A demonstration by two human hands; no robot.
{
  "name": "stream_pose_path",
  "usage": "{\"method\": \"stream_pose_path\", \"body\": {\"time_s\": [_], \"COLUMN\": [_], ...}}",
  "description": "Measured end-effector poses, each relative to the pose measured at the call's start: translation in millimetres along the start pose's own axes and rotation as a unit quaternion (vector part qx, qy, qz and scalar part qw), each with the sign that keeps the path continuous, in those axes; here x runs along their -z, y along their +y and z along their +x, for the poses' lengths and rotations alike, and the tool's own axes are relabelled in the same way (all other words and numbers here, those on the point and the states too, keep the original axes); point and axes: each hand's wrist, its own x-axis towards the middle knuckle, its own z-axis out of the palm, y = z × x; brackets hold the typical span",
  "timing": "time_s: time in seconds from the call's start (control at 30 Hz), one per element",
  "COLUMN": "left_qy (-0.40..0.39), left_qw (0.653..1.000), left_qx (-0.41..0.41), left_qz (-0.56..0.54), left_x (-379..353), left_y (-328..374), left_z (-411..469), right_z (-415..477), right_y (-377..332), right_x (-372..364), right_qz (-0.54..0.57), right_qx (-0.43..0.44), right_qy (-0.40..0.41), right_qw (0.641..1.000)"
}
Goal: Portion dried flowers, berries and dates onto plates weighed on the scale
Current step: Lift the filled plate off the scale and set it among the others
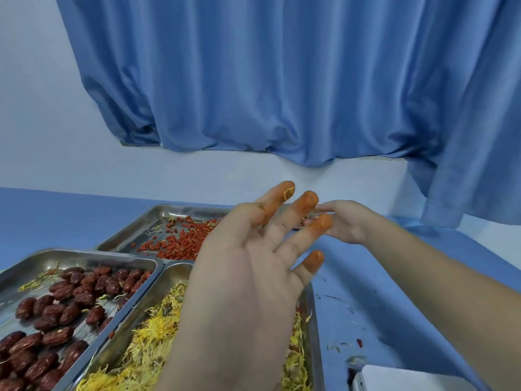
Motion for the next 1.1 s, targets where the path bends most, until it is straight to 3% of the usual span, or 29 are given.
{"method": "stream_pose_path", "body": {"time_s": [0.27, 0.53, 0.6, 0.67, 0.7, 0.77, 0.8, 0.87, 0.93, 1.1], "left_qy": [-0.064, -0.027, -0.018, -0.006, 0.004, 0.027, 0.042, 0.070, 0.084, 0.094], "left_qw": [0.997, 0.993, 0.990, 0.988, 0.987, 0.988, 0.987, 0.985, 0.986, 0.989], "left_qx": [-0.017, 0.112, 0.138, 0.154, 0.154, 0.149, 0.147, 0.147, 0.133, 0.094], "left_qz": [0.038, 0.040, 0.033, 0.033, 0.035, 0.044, 0.048, 0.051, 0.054, 0.060], "left_x": [-17, -52, -50, -44, -40, -32, -28, -23, -16, -4], "left_y": [4, -73, -91, -104, -110, -119, -122, -125, -126, -121], "left_z": [-30, -42, -45, -48, -49, -51, -52, -54, -54, -63], "right_z": [-138, -277, -300, -317, -323, -333, -337, -342, -344, -357], "right_y": [-25, 18, 37, 59, 70, 91, 99, 114, 124, 127], "right_x": [47, 104, 116, 127, 134, 148, 153, 163, 170, 178], "right_qz": [0.067, 0.066, 0.048, -0.050, -0.152, -0.359, -0.426, -0.507, -0.555, -0.575], "right_qx": [0.031, 0.088, 0.110, 0.153, 0.192, 0.266, 0.290, 0.301, 0.281, 0.276], "right_qy": [-0.003, 0.008, 0.012, 0.059, 0.109, 0.205, 0.228, 0.236, 0.232, 0.238], "right_qw": [0.997, 0.994, 0.993, 0.985, 0.963, 0.871, 0.826, 0.773, 0.748, 0.732]}}
